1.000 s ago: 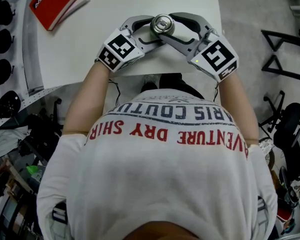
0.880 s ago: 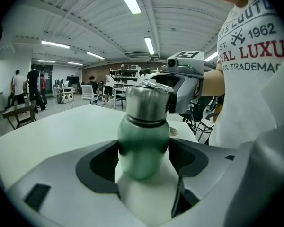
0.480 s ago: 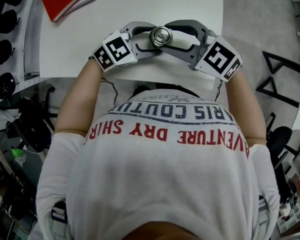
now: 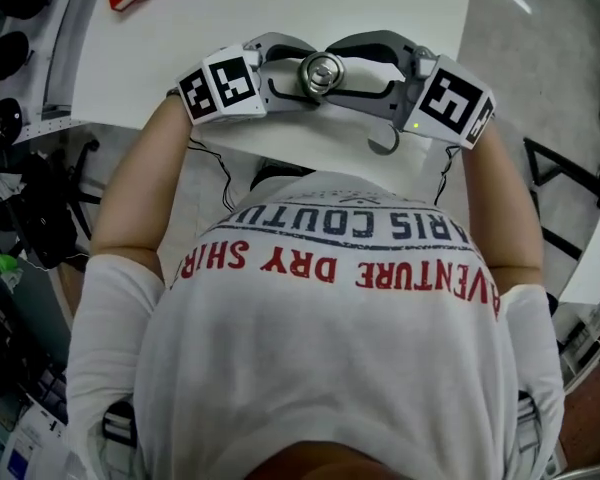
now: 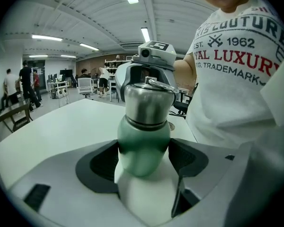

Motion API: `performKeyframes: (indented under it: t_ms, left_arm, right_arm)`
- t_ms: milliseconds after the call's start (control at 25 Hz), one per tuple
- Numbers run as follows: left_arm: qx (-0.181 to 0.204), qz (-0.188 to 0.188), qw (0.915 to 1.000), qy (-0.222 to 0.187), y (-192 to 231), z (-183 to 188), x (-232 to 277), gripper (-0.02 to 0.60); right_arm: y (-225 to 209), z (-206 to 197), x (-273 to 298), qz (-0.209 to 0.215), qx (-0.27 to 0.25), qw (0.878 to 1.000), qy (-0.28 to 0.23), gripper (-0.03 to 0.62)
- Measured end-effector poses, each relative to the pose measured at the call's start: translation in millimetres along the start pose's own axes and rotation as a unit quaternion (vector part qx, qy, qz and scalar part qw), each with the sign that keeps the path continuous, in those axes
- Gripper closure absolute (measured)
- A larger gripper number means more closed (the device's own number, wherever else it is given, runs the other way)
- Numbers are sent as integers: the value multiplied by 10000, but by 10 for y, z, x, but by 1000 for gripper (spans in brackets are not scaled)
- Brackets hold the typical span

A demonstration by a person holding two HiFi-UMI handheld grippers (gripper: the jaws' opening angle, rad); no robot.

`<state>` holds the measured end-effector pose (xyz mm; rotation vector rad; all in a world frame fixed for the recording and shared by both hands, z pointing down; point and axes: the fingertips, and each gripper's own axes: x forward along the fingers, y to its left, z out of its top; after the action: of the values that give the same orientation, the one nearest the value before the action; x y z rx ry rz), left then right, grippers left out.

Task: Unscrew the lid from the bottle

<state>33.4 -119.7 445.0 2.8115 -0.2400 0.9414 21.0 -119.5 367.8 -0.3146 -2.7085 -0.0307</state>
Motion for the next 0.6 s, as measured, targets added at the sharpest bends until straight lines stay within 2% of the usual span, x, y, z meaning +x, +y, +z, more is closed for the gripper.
performKeyframes:
  t_ms: [160, 320, 480, 600]
  left_arm:
    - [-20, 35, 10000, 84, -29, -25, 11, 233]
    - [-59, 79, 9999, 69, -31, -48, -32, 233]
    - [-83, 89, 9999, 11, -47, -43, -44, 233]
    - [-130, 160, 9998, -59, -42, -32, -29, 233]
  right_arm:
    - [32, -24, 17, 263, -87, 9996, 29, 364]
    - [34, 3, 56, 302, -81, 9995, 7, 364]
    - [44, -15, 50, 188, 51, 9998, 78, 362]
    - [32, -59, 10, -108, 277, 9995, 54, 346]
